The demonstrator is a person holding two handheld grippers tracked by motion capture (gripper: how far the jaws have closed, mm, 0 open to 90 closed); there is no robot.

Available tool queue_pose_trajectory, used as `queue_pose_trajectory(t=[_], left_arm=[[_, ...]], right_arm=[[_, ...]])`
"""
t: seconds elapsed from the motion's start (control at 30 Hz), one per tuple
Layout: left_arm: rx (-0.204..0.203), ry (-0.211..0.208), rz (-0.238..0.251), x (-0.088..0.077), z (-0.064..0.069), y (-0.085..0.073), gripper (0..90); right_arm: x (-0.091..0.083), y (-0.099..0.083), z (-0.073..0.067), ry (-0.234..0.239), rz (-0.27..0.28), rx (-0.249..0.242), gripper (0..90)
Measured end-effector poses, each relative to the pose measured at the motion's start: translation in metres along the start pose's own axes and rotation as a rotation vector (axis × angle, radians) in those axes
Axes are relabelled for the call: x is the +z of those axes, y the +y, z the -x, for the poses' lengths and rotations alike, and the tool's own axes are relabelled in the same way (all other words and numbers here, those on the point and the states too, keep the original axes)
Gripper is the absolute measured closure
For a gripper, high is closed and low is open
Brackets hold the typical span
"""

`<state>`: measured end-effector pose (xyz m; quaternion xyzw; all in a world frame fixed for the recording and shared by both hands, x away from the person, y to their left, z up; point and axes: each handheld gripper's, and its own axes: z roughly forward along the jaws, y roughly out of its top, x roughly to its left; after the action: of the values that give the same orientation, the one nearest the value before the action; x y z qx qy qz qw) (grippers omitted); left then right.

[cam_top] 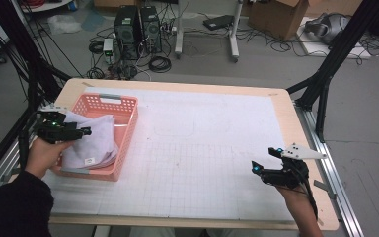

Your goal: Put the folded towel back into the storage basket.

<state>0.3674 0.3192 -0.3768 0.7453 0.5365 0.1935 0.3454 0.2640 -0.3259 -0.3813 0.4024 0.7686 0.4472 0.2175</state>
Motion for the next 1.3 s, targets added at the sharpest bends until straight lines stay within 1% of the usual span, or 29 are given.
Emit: queue_pose_trajectory(t=[0.03,0.07,0.1,0.13,0.17,0.23,0.33,0.43,0.47,0.5,0.6,0.73,0.8,0.87,0.9,0.93,0.97,1.0,1.07,1.1,1.13,1.17,1.27,1.3], left_arm=[[0.006,0.012,-0.016,0.003,0.002,0.001,36.6],[0.021,0.033,-0.035,0.008,0.004,0.001,36.1],[0.033,0.043,-0.061,0.011,0.005,0.002,35.9],[0.031,0.047,-0.081,0.016,0.007,0.002,35.5],[0.037,0.051,-0.105,0.02,0.008,0.002,34.7],[0.043,0.061,-0.134,0.029,0.011,0.002,32.8],[0.04,0.054,-0.138,0.037,0.012,0.004,30.5],[0.037,0.022,-0.118,0.04,0.01,0.004,30.5],[0.034,0.007,-0.106,0.041,0.009,0.005,30.7],[0.042,-0.008,-0.094,0.041,0.008,0.004,31.0],[0.072,-0.041,-0.064,0.045,0.007,0.004,33.6],[0.092,-0.082,-0.029,0.05,0.012,0.005,34.7],[0.089,-0.107,-0.012,0.051,0.014,0.006,35.3],[0.072,-0.121,0.021,0.049,0.013,0.007,36.2],[0.047,-0.124,0.041,0.047,0.012,0.008,36.5],[0.01,-0.135,0.064,0.045,0.011,0.009,35.4],[-0.015,-0.144,0.082,0.042,0.01,0.009,34.0],[-0.025,-0.152,0.107,0.038,0.009,0.01,33.5],[-0.025,-0.161,0.169,0.027,0.01,0.011,33.4],[-0.034,-0.175,0.195,0.023,0.011,0.011,33.4],[-0.047,-0.19,0.238,0.016,0.013,0.011,33.0],[-0.052,-0.202,0.267,0.01,0.014,0.011,32.0],[-0.052,-0.229,0.336,-0.004,0.021,0.011,27.4],[-0.053,-0.241,0.367,-0.01,0.024,0.01,25.9]], right_arm=[[0.0,0.0,0.0,-0.001,-0.002,-0.002,18.1],[0.0,-0.001,0.001,-0.002,-0.001,-0.003,18.0],[-0.001,-0.001,0.001,-0.004,-0.002,-0.001,18.1],[-0.001,-0.001,0.001,-0.004,0.0,-0.001,18.1],[-0.001,0.0,0.001,-0.005,-0.002,0.0,18.1],[0.0,0.0,0.001,-0.005,0.001,-0.001,18.1],[0.001,0.0,0.001,-0.003,-0.004,-0.004,18.1],[0.003,0.0,0.001,-0.001,-0.009,-0.001,18.1],[0.004,0.0,0.001,-0.001,-0.012,0.002,18.0],[0.005,0.0,0.001,0.001,-0.01,-0.005,18.1],[0.007,0.001,0.0,0.004,-0.011,-0.001,18.1],[0.009,-0.001,0.0,0.004,-0.014,-0.002,18.1],[0.01,-0.002,0.0,0.004,-0.019,0.002,18.1],[0.01,-0.003,0.0,0.002,-0.021,0.005,18.1],[0.009,-0.003,0.0,0.003,-0.022,0.003,18.1],[0.009,-0.002,0.0,0.001,-0.021,0.004,18.1],[0.008,-0.002,0.0,0.003,-0.018,0.001,18.0],[0.007,-0.001,0.0,0.001,-0.017,0.002,18.1],[0.005,-0.001,0.0,-0.002,-0.013,0.001,18.1],[0.004,-0.001,0.0,-0.002,-0.008,-0.001,18.1],[0.003,-0.001,0.0,-0.003,-0.008,0.002,18.1],[0.002,-0.002,0.001,-0.004,-0.004,0.004,18.0],[0.0,-0.004,0.001,-0.004,0.001,0.007,18.1],[0.0,-0.005,0.001,-0.005,0.005,0.008,18.0]])
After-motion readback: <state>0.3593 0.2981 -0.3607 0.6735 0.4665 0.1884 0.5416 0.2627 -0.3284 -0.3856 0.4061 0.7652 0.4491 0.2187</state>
